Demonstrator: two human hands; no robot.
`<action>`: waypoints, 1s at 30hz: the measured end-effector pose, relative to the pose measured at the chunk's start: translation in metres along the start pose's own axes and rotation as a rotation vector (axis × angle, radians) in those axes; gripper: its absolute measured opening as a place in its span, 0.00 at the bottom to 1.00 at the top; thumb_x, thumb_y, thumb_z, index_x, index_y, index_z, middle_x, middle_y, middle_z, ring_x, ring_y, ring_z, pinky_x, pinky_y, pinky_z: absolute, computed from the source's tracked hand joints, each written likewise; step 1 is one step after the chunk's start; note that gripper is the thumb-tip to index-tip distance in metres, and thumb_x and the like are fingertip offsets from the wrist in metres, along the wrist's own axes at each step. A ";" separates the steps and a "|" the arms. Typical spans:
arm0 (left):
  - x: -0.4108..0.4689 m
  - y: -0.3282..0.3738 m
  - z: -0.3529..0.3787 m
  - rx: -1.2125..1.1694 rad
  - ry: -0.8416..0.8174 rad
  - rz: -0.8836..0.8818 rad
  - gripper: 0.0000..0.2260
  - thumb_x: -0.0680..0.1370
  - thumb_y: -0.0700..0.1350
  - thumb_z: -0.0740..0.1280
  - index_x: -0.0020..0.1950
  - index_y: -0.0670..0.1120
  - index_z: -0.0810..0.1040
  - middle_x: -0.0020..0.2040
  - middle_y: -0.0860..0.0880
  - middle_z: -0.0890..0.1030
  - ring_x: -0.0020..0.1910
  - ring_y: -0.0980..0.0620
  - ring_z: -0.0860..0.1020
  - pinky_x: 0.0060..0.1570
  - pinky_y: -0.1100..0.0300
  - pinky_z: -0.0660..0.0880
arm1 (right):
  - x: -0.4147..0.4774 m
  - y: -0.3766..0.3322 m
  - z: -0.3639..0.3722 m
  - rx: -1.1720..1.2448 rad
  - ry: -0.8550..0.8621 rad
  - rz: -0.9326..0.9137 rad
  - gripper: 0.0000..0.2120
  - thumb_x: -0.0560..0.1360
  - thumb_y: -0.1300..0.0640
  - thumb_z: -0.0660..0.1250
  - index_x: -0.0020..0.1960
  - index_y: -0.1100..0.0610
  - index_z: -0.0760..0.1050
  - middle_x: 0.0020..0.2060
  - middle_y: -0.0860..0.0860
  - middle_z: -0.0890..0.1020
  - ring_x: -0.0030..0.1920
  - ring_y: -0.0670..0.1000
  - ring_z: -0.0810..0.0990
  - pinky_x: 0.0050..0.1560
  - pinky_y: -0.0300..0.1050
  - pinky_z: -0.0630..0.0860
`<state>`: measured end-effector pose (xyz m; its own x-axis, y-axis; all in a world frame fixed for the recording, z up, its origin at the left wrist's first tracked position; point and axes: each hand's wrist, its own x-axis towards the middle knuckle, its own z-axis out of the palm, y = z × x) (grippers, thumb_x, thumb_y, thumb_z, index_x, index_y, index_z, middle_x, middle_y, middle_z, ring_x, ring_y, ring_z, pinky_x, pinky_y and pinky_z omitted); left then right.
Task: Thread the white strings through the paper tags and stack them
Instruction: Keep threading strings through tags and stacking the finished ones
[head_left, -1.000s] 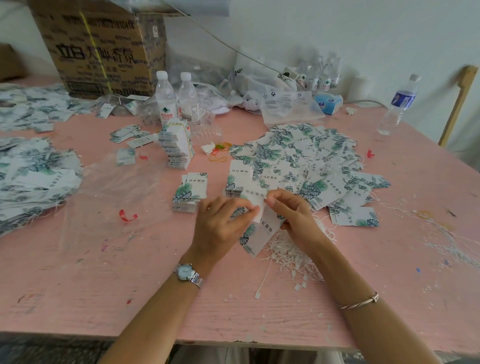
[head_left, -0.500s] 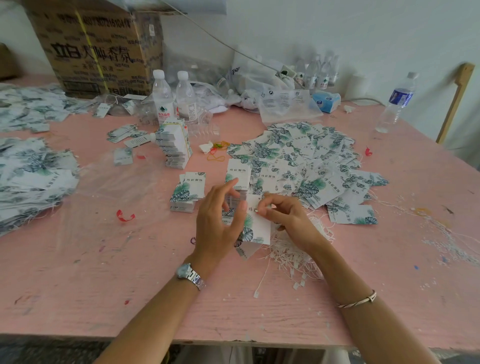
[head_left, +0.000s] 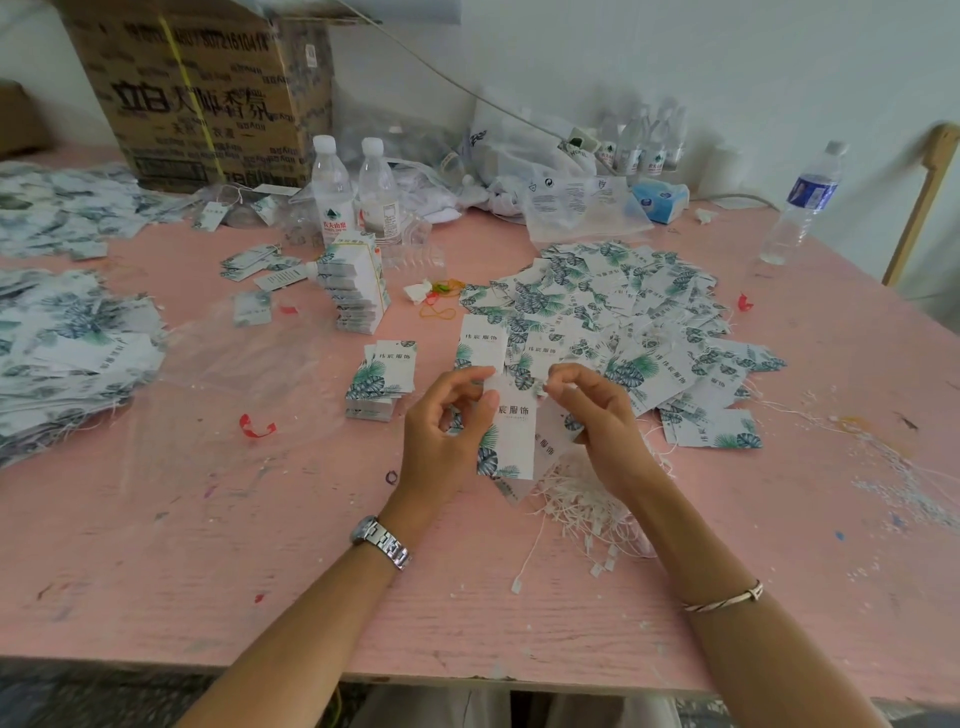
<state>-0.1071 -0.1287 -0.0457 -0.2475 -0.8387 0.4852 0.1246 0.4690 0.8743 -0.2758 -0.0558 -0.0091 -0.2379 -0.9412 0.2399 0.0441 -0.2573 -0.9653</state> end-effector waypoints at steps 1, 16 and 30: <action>0.000 0.000 0.001 -0.002 -0.004 -0.001 0.09 0.77 0.51 0.71 0.56 0.58 0.82 0.42 0.53 0.82 0.42 0.56 0.79 0.41 0.68 0.71 | 0.000 0.001 0.000 -0.045 -0.012 -0.007 0.06 0.79 0.59 0.67 0.44 0.53 0.78 0.34 0.43 0.79 0.29 0.43 0.75 0.27 0.33 0.67; -0.002 0.000 0.006 0.015 -0.086 0.022 0.09 0.76 0.55 0.71 0.57 0.62 0.81 0.43 0.54 0.82 0.42 0.46 0.79 0.42 0.41 0.75 | -0.004 0.000 0.003 -0.179 -0.103 0.019 0.09 0.82 0.68 0.59 0.53 0.59 0.75 0.32 0.43 0.82 0.23 0.40 0.65 0.26 0.41 0.54; -0.003 0.003 0.005 0.012 -0.097 -0.002 0.10 0.76 0.54 0.71 0.57 0.60 0.81 0.43 0.54 0.82 0.42 0.46 0.79 0.42 0.42 0.74 | -0.002 0.005 0.001 -0.158 -0.103 0.047 0.08 0.83 0.65 0.60 0.51 0.56 0.76 0.30 0.44 0.78 0.27 0.44 0.66 0.27 0.34 0.59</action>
<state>-0.1110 -0.1234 -0.0445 -0.3401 -0.8092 0.4791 0.1125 0.4708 0.8750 -0.2739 -0.0551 -0.0138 -0.1381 -0.9709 0.1955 -0.1021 -0.1824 -0.9779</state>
